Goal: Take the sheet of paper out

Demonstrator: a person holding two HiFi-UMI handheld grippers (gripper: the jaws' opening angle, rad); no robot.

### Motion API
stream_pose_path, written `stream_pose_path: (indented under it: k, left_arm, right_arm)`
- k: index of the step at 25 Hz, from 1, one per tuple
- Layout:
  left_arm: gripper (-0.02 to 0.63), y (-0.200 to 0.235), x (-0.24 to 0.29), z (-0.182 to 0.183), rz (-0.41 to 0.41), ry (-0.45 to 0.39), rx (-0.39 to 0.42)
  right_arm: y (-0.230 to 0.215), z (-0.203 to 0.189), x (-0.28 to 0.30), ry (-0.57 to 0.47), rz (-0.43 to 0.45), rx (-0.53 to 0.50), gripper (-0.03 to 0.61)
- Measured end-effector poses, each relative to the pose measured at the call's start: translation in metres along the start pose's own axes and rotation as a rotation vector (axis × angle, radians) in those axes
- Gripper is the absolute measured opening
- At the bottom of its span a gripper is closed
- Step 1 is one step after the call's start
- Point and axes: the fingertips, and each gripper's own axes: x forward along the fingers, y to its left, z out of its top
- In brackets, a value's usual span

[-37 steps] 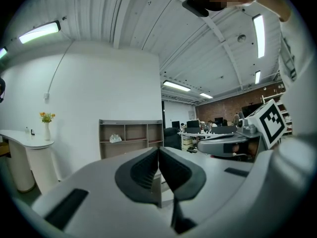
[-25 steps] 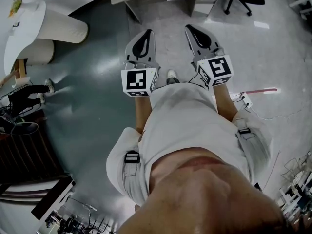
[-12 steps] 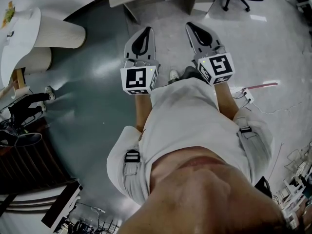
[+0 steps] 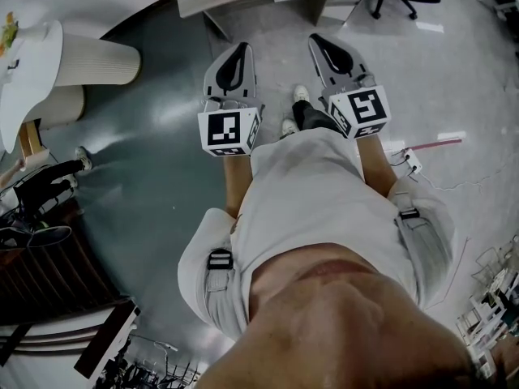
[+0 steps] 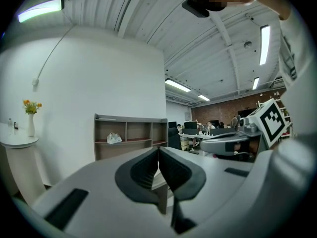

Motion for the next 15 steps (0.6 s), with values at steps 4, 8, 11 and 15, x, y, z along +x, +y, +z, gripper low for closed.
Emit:
stream_pose_path:
  k: [4, 8, 11, 15]
  left_arm:
    - [0.023, 0.004, 0.024, -0.001, 0.021, 0.003, 0.004]
    - [0.023, 0.004, 0.049, 0.004, 0.036, 0.006, 0.013]
    - [0.023, 0.01, 0.072, 0.003, 0.056, 0.012, 0.011]
    - [0.023, 0.018, 0.096, 0.006, 0.083, 0.02, 0.015]
  right_arm:
    - [-0.02, -0.001, 0.017, -0.003, 0.019, 0.0, 0.02]
    - [-0.045, 0.005, 0.034, -0.014, 0.042, 0.009, 0.02]
    - [-0.062, 0.006, 0.053, -0.017, 0.066, 0.01, 0.02]
    - [-0.08, 0.009, 0.076, -0.02, 0.094, 0.015, 0.02]
